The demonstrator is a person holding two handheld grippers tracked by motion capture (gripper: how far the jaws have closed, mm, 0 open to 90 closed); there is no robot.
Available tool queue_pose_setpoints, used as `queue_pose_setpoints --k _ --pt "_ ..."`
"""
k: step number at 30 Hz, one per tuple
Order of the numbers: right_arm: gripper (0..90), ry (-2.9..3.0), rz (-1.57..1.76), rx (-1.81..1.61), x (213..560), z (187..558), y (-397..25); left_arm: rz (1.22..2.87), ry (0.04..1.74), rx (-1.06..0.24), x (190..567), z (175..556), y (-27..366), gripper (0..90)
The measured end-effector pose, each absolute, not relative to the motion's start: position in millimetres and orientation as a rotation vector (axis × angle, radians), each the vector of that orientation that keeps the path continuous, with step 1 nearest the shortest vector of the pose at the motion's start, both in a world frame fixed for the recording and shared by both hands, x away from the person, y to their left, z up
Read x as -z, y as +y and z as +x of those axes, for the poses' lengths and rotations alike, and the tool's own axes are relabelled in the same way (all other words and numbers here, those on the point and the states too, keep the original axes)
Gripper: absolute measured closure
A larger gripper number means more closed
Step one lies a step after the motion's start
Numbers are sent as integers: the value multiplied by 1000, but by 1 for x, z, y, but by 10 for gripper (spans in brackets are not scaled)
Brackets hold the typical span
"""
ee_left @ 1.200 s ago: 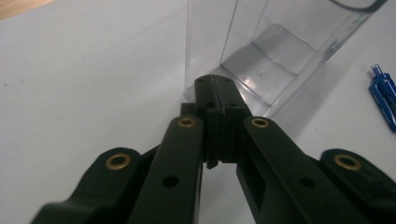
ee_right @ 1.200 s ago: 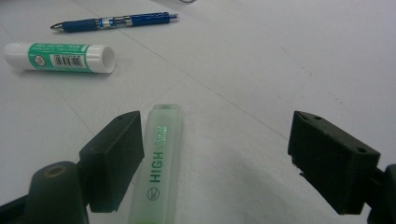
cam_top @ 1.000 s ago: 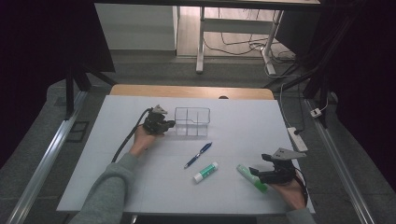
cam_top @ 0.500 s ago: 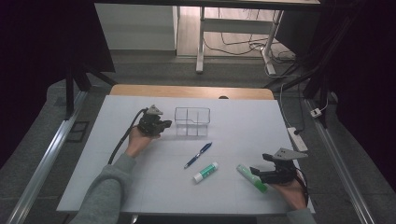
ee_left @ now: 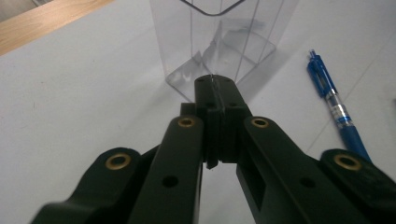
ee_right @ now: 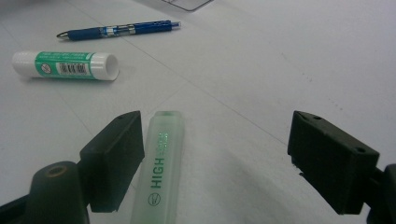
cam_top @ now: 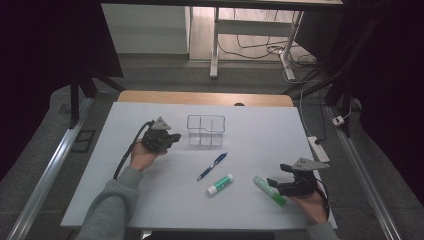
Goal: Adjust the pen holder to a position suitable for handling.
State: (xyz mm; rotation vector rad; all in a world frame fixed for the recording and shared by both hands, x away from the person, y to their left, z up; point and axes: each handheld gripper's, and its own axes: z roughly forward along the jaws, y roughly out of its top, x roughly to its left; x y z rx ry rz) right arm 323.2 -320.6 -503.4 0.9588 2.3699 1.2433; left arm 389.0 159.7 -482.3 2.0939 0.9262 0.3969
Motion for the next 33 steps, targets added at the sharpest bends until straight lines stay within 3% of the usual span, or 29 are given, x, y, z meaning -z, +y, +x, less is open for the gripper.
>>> queue_pose_setpoints --k 5,13,16,24,33 --pt "183 2360 960 -1240 501 321 -322 2101 912 -389 479 378 161 858" --pt "183 2361 954 -1244 501 320 -322 2118 916 -375 469 361 160 499" --pt "183 2369 945 -1242 501 321 -321 2141 909 -340 465 355 158 441" --pt "183 2378 930 -1247 502 324 -317 2221 879 -261 463 344 149 390" --pt "183 2380 932 -1231 501 323 -318 2262 884 -255 466 345 132 370"
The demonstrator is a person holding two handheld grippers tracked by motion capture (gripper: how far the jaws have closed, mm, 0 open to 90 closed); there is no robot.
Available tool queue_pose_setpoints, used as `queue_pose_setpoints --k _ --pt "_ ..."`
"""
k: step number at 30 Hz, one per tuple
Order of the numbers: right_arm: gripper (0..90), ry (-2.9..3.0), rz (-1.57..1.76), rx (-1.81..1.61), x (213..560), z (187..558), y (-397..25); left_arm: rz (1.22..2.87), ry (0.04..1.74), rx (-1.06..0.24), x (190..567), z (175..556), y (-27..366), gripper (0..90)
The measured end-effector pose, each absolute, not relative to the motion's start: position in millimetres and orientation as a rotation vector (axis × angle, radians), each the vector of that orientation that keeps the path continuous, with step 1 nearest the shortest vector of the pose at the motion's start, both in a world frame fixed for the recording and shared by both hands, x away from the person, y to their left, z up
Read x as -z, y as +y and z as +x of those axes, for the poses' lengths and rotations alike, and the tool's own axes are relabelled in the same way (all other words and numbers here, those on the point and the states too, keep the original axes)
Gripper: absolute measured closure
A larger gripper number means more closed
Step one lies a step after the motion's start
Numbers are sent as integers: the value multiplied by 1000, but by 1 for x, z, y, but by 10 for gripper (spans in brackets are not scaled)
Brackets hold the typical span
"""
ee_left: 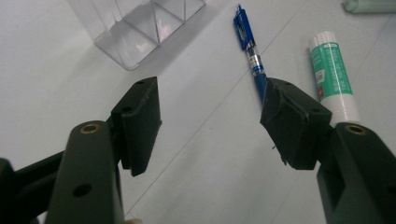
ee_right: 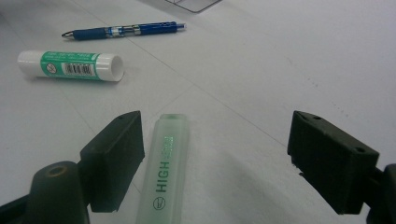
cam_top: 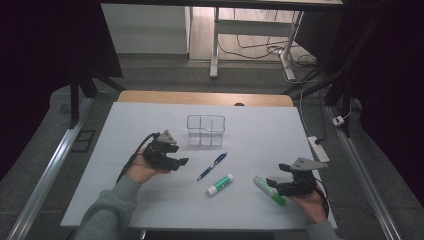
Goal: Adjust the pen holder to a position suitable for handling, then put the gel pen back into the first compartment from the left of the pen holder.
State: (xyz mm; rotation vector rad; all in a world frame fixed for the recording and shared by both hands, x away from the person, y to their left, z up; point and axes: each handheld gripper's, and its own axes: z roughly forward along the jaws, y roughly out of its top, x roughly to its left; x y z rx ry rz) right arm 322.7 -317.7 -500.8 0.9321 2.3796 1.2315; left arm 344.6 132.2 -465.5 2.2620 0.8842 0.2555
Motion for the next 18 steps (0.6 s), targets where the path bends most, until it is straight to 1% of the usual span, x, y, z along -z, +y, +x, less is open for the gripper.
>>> queue_pose_setpoints --k 10,18 --pt "183 2375 947 -1231 501 320 -322 2350 860 -222 478 350 103 369" --pt "183 2376 949 -1225 501 319 -322 2393 818 -208 485 353 85 392"
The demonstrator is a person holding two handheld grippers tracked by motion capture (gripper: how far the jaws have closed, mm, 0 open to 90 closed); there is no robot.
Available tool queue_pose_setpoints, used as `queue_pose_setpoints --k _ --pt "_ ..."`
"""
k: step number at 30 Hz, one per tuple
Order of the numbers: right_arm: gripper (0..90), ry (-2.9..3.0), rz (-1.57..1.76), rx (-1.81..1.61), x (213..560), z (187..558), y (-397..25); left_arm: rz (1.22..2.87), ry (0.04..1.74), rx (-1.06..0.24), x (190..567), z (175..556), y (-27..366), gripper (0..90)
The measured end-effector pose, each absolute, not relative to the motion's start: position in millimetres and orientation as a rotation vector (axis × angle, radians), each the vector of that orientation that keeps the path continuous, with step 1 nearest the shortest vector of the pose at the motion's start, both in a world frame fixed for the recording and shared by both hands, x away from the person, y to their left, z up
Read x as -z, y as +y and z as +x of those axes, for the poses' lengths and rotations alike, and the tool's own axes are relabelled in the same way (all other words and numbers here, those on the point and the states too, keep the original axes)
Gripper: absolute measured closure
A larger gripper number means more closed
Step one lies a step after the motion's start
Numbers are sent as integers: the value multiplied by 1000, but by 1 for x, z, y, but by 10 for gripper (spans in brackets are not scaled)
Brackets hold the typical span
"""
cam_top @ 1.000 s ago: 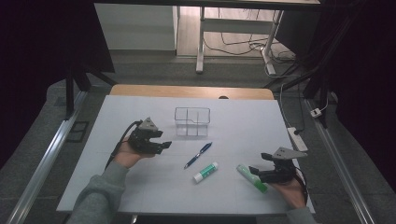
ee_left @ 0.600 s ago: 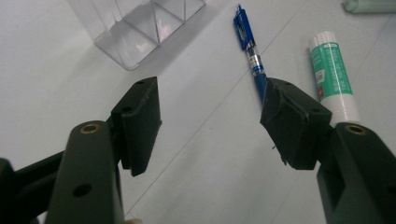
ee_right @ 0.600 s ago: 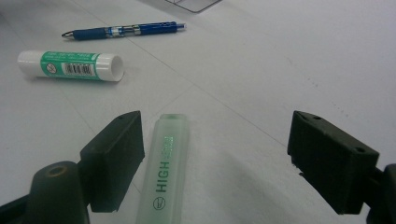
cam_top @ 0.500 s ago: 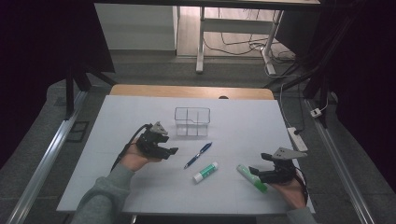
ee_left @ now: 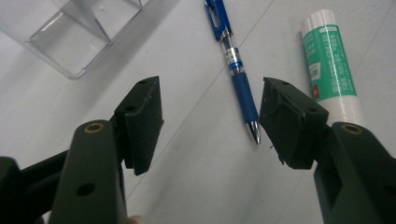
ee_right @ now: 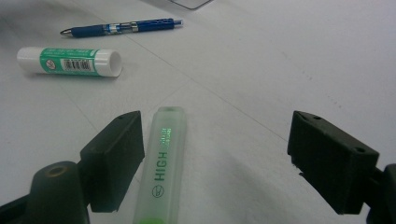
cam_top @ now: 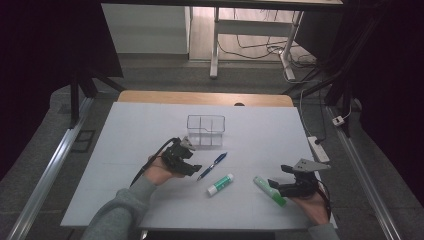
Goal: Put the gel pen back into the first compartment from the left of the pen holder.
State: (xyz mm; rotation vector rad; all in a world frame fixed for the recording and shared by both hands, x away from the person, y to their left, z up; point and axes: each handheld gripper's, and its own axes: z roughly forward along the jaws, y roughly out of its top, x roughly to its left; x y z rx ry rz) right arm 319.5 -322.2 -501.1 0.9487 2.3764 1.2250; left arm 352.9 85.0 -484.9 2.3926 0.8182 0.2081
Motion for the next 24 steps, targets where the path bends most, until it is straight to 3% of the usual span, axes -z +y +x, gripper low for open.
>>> queue_pose_setpoints --k 16,24 --pt "183 2383 948 -1221 503 320 -320 2503 757 -196 505 360 51 413" --pt "183 2384 947 -1219 503 320 -320 2549 742 -171 510 360 44 480"
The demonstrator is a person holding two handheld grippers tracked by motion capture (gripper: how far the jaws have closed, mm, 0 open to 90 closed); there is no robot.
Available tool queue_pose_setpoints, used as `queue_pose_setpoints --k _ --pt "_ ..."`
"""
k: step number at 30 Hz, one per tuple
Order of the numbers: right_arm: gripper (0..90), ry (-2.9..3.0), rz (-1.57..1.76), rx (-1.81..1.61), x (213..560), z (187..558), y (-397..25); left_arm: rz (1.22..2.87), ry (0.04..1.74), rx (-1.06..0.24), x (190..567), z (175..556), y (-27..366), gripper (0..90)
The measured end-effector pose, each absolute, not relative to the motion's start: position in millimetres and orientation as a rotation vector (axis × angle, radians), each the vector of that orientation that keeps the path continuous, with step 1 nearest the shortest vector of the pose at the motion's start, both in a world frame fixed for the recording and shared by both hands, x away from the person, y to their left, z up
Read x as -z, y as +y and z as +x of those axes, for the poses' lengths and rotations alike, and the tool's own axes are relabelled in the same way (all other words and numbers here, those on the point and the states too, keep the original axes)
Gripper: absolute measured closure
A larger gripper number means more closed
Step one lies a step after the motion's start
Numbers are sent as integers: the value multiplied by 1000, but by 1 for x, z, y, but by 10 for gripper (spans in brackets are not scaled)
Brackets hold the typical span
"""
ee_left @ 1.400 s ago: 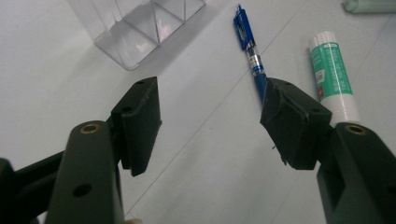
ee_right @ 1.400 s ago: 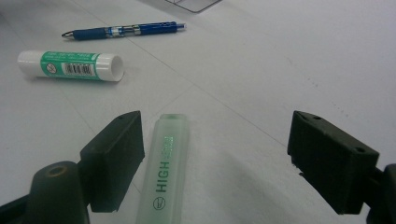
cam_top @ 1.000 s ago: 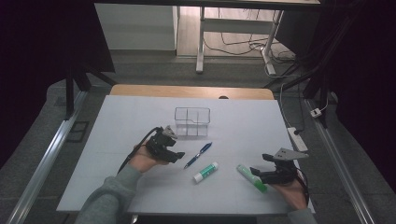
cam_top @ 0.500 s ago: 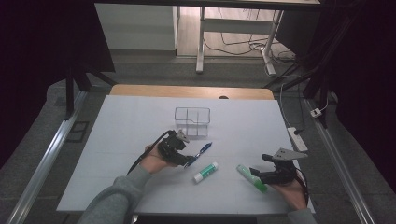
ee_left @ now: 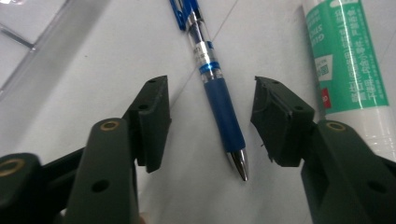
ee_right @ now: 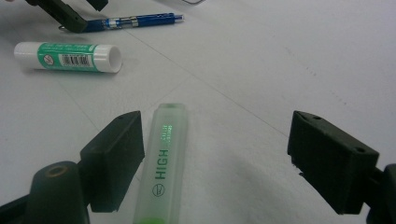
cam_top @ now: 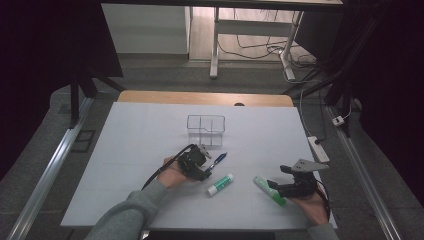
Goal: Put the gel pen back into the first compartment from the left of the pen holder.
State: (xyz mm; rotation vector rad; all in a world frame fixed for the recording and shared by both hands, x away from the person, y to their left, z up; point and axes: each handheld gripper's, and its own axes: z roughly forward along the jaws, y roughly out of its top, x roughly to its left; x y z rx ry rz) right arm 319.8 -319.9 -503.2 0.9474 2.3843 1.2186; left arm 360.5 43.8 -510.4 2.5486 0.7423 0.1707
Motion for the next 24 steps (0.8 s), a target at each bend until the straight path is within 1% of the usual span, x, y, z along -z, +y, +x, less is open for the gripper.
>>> queue_pose_setpoints --k 6,8,11,14,20,24 --pt "184 2384 949 -1213 502 321 -320 2567 748 -153 513 361 42 583" --pt "184 2382 945 -1218 502 321 -319 2566 758 -149 512 362 42 634" --pt "185 2380 939 -1216 502 321 -318 2566 776 -150 512 362 41 677" --pt "185 2384 938 -1213 502 320 -318 2572 779 -160 512 362 40 740" --pt "187 2382 928 -1212 500 320 -317 2584 772 -199 511 359 36 785" --pt "187 2385 927 -1212 501 320 -316 2587 755 -215 511 358 36 791"
